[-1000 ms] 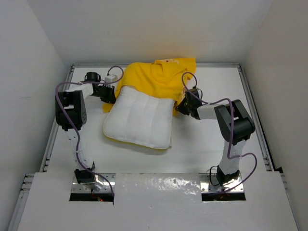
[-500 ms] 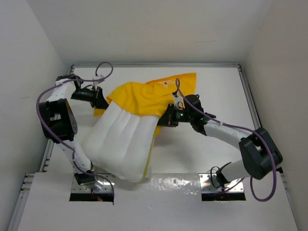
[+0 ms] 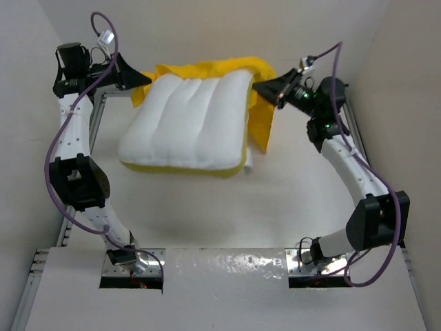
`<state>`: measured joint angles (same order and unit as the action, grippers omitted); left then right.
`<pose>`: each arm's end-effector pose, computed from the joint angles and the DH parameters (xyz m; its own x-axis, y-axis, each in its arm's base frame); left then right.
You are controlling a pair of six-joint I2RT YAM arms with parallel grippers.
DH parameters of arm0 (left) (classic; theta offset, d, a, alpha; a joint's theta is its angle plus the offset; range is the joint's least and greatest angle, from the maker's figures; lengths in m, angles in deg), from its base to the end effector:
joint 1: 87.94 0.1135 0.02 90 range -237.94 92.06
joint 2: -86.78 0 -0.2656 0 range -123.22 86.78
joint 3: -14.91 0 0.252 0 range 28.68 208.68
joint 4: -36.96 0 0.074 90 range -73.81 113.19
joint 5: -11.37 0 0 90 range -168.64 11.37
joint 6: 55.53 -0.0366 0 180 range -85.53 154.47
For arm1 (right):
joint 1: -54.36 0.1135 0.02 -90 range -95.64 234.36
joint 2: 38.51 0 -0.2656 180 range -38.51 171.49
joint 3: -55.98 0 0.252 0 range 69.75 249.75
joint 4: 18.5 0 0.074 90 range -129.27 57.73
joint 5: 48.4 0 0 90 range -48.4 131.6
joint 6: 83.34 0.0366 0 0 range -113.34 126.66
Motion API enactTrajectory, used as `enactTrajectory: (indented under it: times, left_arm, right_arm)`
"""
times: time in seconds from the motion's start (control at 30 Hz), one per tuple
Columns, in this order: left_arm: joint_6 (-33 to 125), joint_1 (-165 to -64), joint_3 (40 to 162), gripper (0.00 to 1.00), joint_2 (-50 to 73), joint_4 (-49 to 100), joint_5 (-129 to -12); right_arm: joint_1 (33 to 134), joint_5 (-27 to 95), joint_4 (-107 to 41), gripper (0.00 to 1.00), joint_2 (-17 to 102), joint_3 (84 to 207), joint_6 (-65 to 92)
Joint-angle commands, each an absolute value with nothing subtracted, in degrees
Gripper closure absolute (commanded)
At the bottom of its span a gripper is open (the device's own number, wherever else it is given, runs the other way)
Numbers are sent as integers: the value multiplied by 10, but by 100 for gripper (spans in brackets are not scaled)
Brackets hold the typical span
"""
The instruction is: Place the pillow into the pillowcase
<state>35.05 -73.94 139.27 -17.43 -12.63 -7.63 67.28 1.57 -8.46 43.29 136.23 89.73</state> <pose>0.3932 0.0624 0.4156 -0.4842 -0.1241 -0.8661 0.7153 0.5139 -0.4735 0.3212 0.0978 0.3846 -0.7681 0.6037 -0.2136 -0.2383 0.0401 0.9704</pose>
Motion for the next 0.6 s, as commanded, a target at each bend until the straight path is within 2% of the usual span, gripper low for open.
enactTrajectory:
  times: [0.0, 0.1, 0.17, 0.23, 0.3, 0.33, 0.37, 0.4, 0.43, 0.47, 0.5, 0.53, 0.57]
  left_arm:
    - [773, -721, 1429, 100, -183, 210, -66]
    - [752, -724, 1493, 100, -183, 189, -109]
    - [730, -731, 1485, 100, -169, 131, -118]
    - [737, -735, 1457, 100, -154, 119, -117]
    - [826, -742, 1457, 100, -147, 176, -100]
    - [876, -745, 1463, 100, -143, 296, -82]
    - [964, -745, 1468, 100, -141, 353, -77]
    - [984, -745, 1471, 100, -133, 414, -74]
    - [938, -743, 1469, 100, -126, 393, -68]
    - [875, -744, 1459, 100, -118, 330, -68]
    - [830, -743, 1446, 100, -108, 188, -87]
    - [844, -740, 1422, 100, -103, 185, -92]
    - [889, -738, 1395, 100, -103, 224, -89]
  right_arm:
    - [627, 52, 8, 100, 452, 1463, 996]
    - [638, 60, 14, 100, 457, 1452, 1029]
    - [657, 63, 27, 100, 441, 1374, 1059]
    - [665, 79, -3, 100, 417, 1351, 1054]
    - [664, 84, -49, 100, 420, 1404, 1046]
    - [664, 82, -78, 100, 444, 1507, 1024]
    - [662, 80, -144, 100, 459, 1562, 1004]
    - [662, 72, -192, 100, 473, 1615, 977]
    - [669, 71, -229, 100, 468, 1629, 943]
    - [677, 77, -206, 100, 443, 1580, 948]
    - [683, 119, -162, 100, 410, 1501, 973]
    - [687, 138, -98, 100, 358, 1360, 1060]
    - [682, 145, -15, 100, 353, 1331, 1093]
